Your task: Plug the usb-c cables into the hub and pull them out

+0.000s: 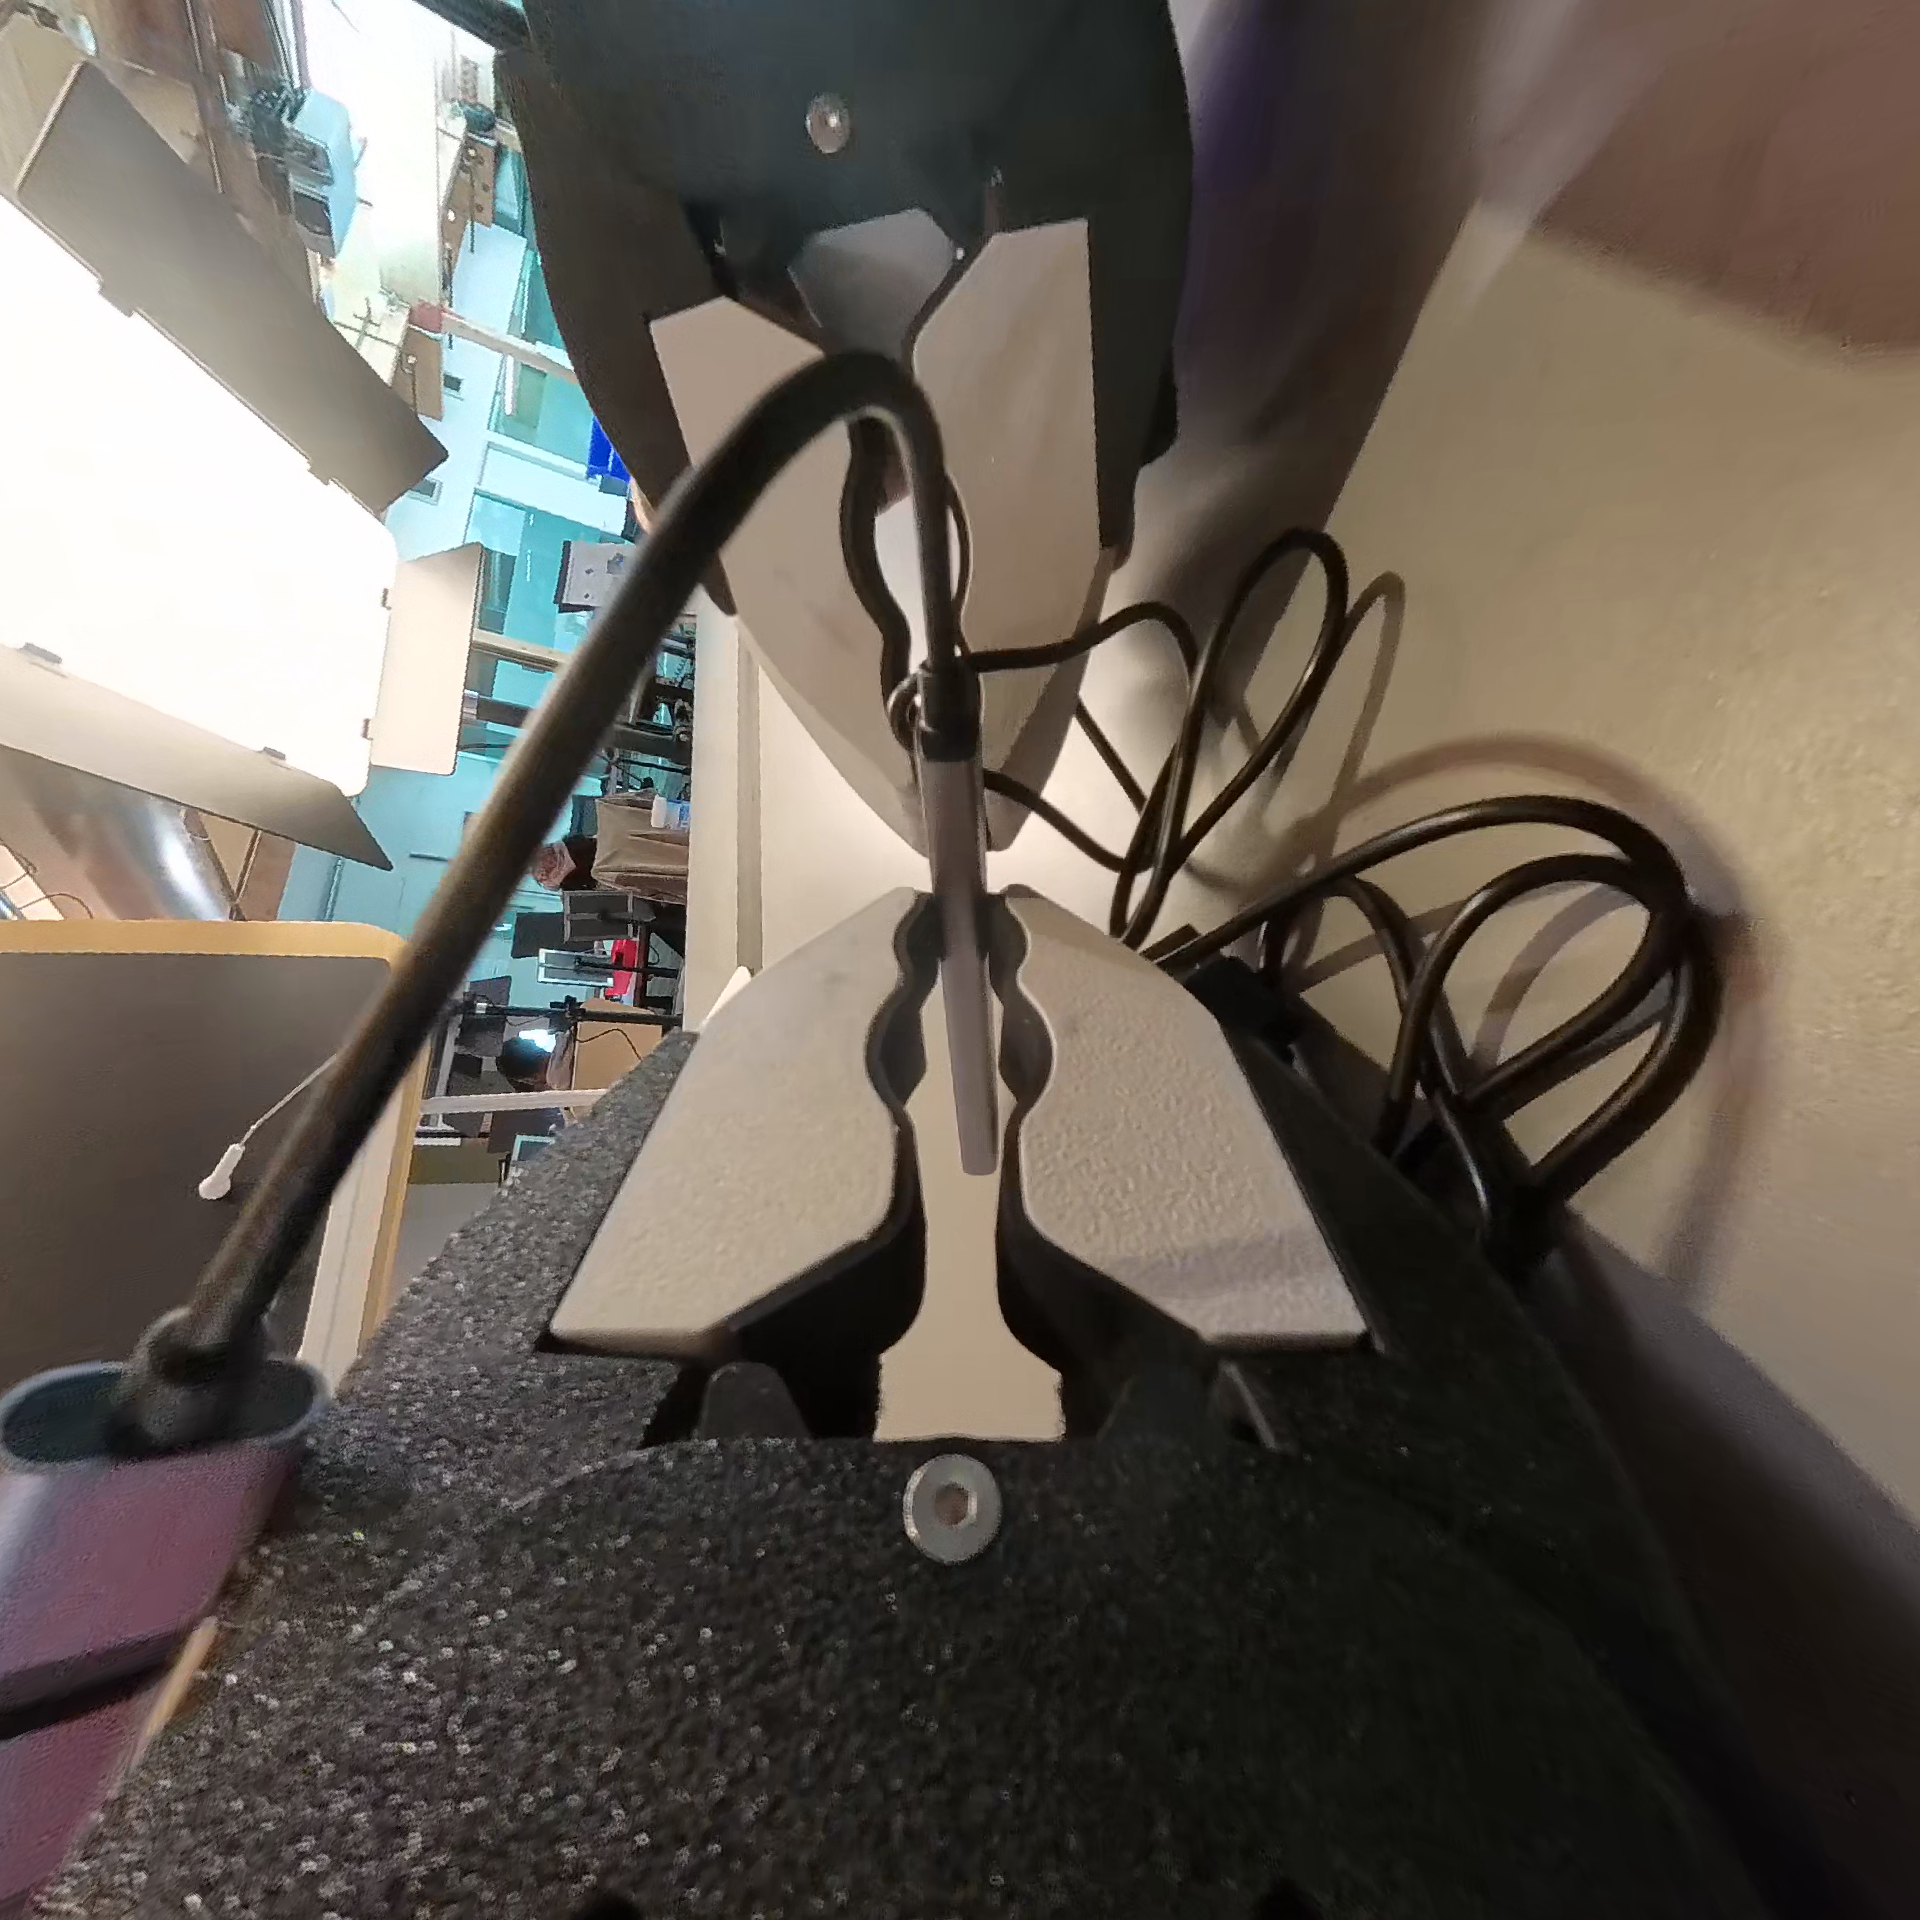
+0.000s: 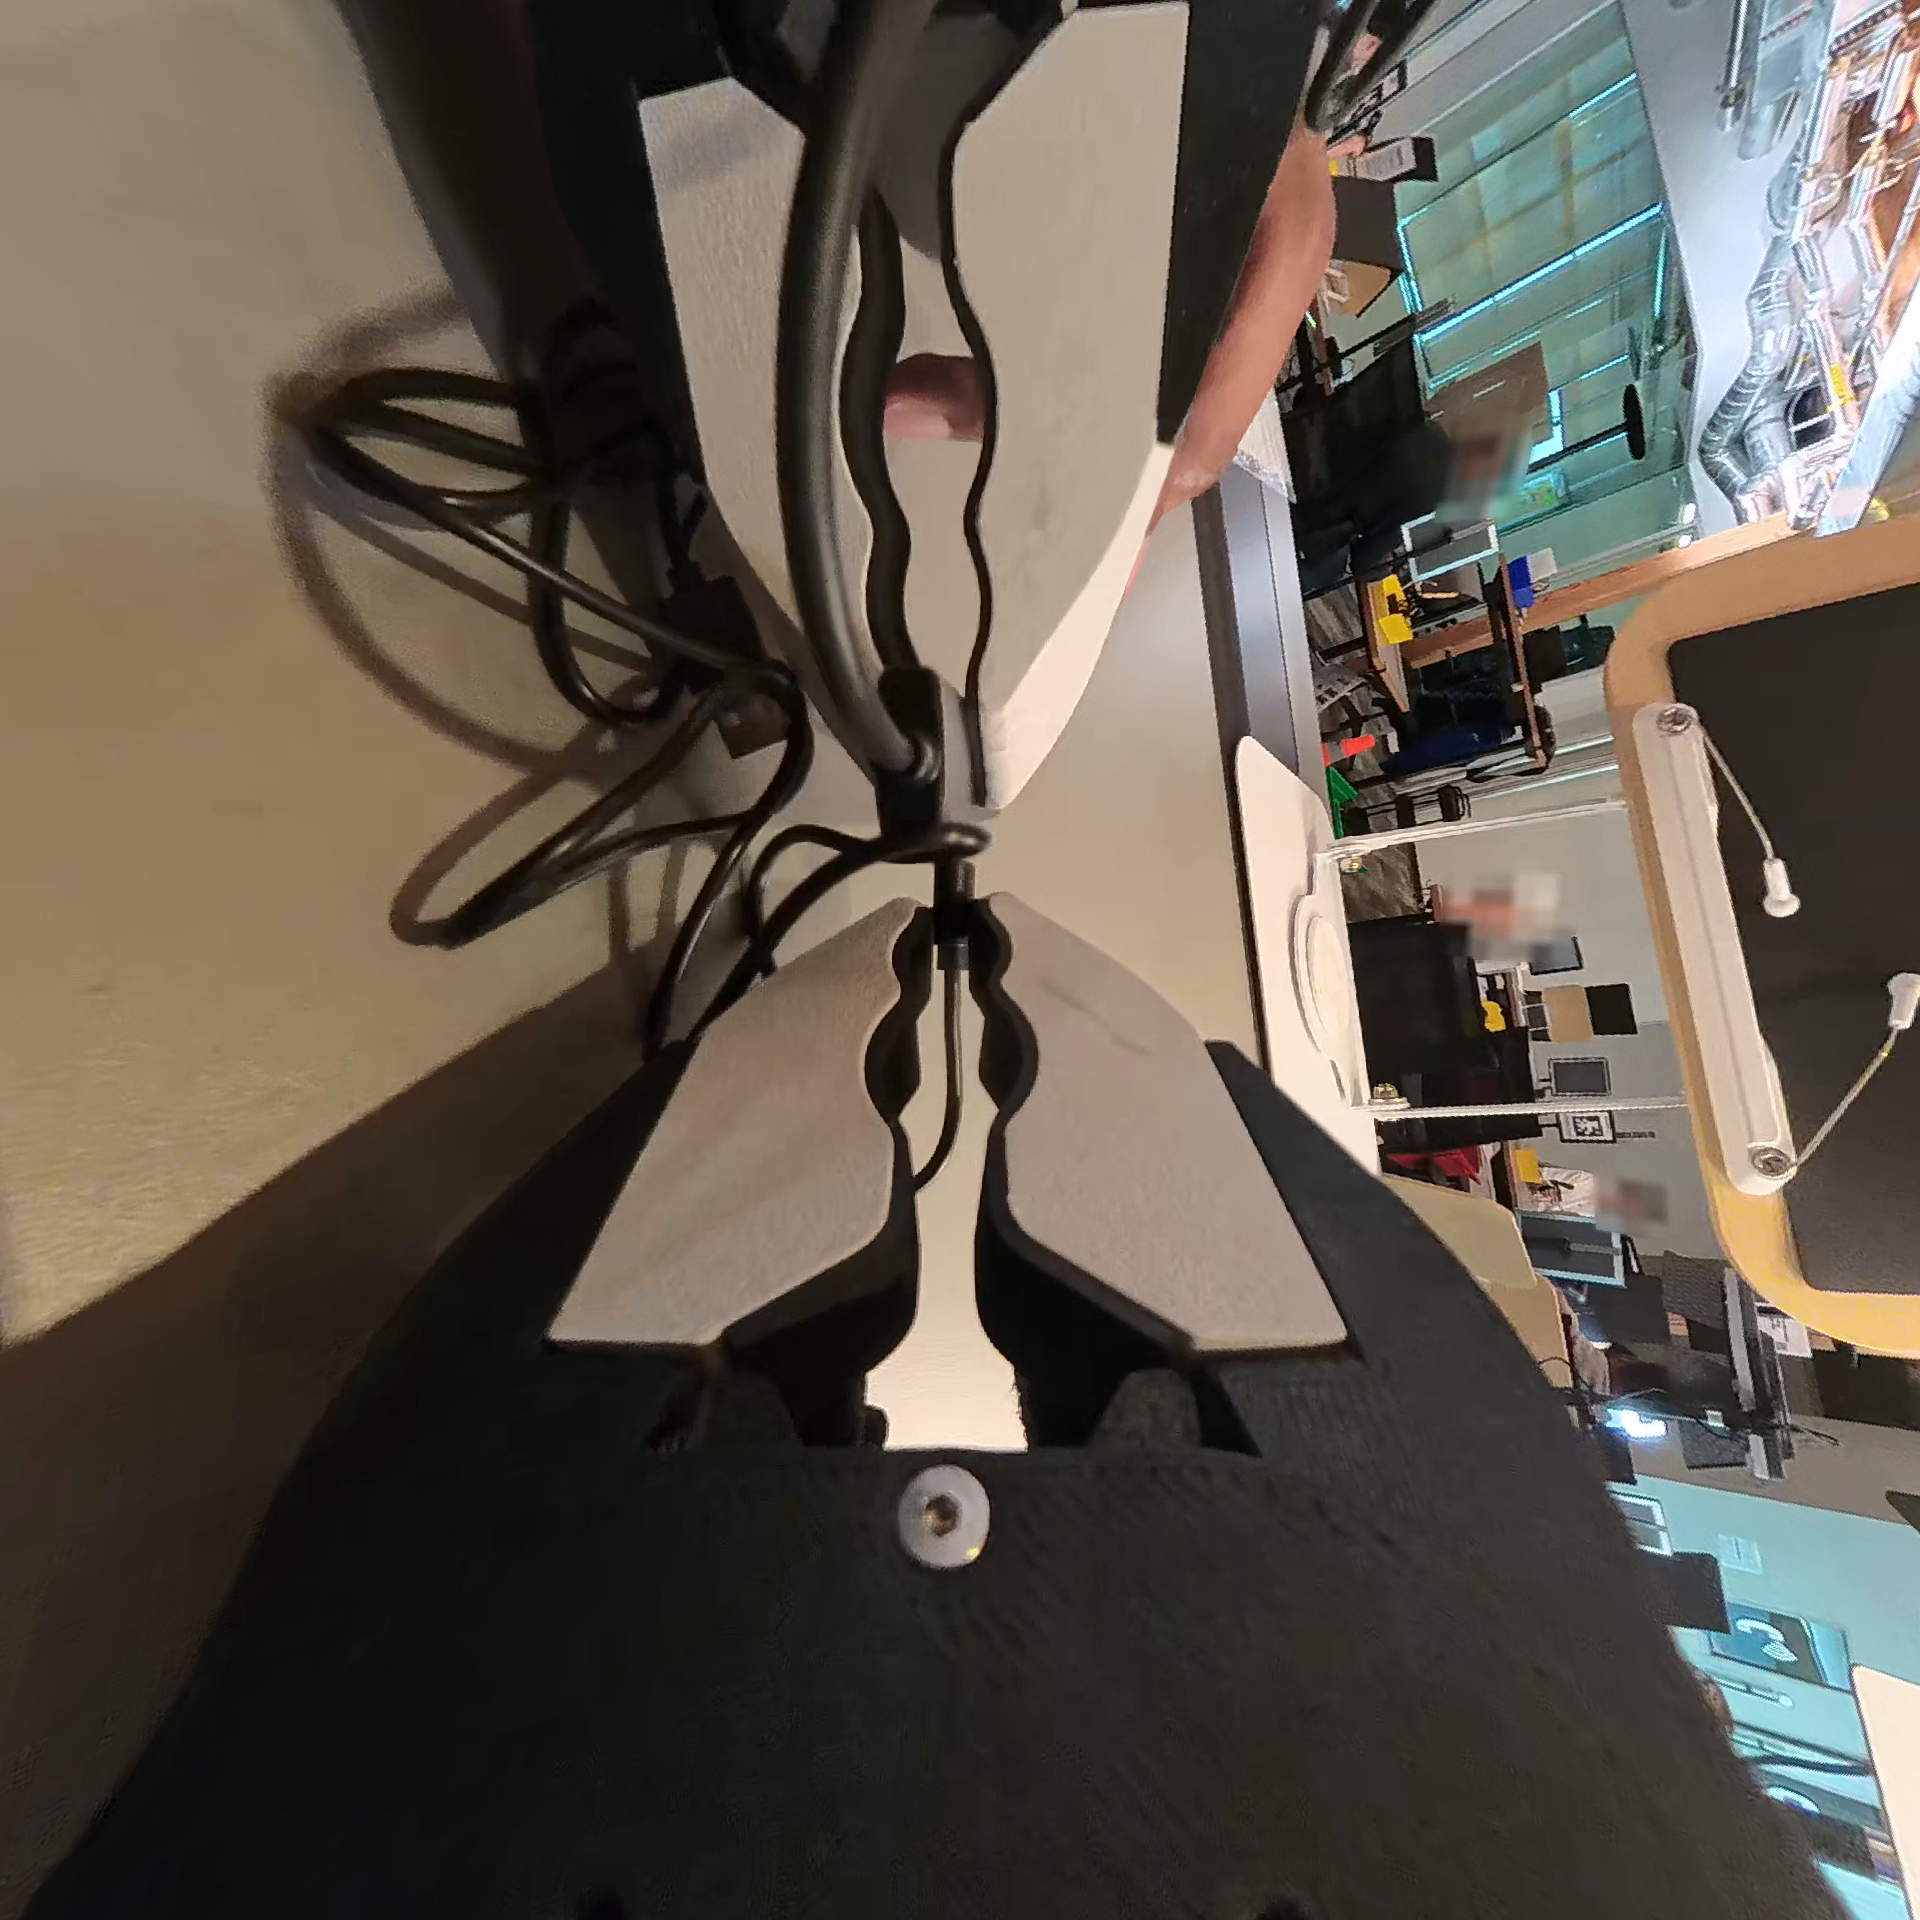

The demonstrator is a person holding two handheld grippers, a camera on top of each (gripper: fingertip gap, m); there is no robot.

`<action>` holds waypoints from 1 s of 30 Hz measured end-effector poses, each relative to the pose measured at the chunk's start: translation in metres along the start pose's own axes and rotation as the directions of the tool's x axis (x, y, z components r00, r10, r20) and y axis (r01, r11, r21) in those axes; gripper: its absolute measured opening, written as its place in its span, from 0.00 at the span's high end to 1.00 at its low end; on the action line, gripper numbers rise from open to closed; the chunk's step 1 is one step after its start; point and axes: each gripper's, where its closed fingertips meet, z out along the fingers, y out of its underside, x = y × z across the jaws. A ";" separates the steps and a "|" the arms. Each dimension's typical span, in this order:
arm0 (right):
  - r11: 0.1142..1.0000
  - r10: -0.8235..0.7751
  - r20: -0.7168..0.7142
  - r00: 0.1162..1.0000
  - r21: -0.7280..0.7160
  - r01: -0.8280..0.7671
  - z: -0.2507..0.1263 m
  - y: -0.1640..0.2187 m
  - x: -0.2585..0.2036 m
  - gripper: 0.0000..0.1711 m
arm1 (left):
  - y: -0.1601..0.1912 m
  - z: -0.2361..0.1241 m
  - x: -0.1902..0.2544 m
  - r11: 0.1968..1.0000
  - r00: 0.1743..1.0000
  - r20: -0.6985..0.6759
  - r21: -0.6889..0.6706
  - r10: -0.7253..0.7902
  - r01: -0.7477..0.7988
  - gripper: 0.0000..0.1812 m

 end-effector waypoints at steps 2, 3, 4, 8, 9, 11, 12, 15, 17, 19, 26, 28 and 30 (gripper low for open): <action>1.000 0.002 0.000 1.000 0.000 -0.002 0.000 0.000 0.000 0.96 | -0.001 0.000 0.000 1.000 1.000 0.000 0.006 -0.005 0.005 0.95; 1.000 0.000 0.000 1.000 -0.002 0.000 0.000 0.000 0.000 0.96 | -0.001 0.001 0.000 1.000 1.000 0.001 0.004 -0.006 0.006 0.95; 1.000 -0.001 -0.001 1.000 -0.001 0.001 0.000 0.000 0.000 0.96 | -0.001 0.001 0.000 1.000 1.000 0.002 0.002 -0.003 0.003 0.95; 1.000 0.001 -0.002 1.000 0.001 -0.001 0.000 0.000 0.000 0.96 | 0.000 0.001 0.000 1.000 1.000 0.004 0.004 -0.009 0.009 0.95; 1.000 0.001 -0.003 1.000 0.001 -0.001 0.000 0.000 0.000 0.96 | 0.000 0.001 0.000 1.000 1.000 0.004 0.004 -0.010 0.010 0.95; 1.000 0.003 -0.004 1.000 0.004 -0.003 0.000 0.000 0.001 0.96 | 0.000 0.001 0.000 1.000 1.000 0.006 0.007 -0.016 0.016 0.95; 1.000 0.004 -0.004 1.000 0.006 -0.004 0.000 0.000 0.001 0.96 | 0.000 0.001 -0.001 1.000 1.000 0.006 0.009 -0.018 0.018 0.95; 1.000 0.014 -0.004 1.000 0.019 -0.014 -0.001 -0.002 0.002 0.96 | -0.001 0.000 -0.002 0.999 0.999 0.010 0.025 -0.038 0.038 0.95; 0.999 0.023 -0.005 1.000 0.039 -0.023 -0.003 -0.004 0.003 0.96 | -0.003 -0.002 -0.004 0.997 0.998 0.015 0.050 -0.062 0.061 0.95; 0.997 0.030 -0.007 1.000 0.064 -0.030 -0.006 -0.008 0.005 0.96 | -0.007 -0.006 -0.007 0.991 0.995 0.016 0.091 -0.103 0.101 0.95; 0.989 0.049 0.006 0.999 0.140 -0.049 -0.016 -0.025 0.006 0.96 | -0.017 -0.020 -0.011 0.951 0.977 -0.011 0.224 -0.214 0.211 0.94; 0.986 0.053 0.027 0.998 0.156 -0.057 -0.018 -0.028 0.004 0.96 | -0.020 -0.023 -0.009 0.942 0.974 -0.026 0.249 -0.227 0.226 0.95; 0.981 0.070 0.049 0.996 0.178 -0.077 -0.020 -0.031 0.003 0.96 | -0.022 -0.026 -0.008 0.931 0.970 -0.039 0.274 -0.242 0.243 0.95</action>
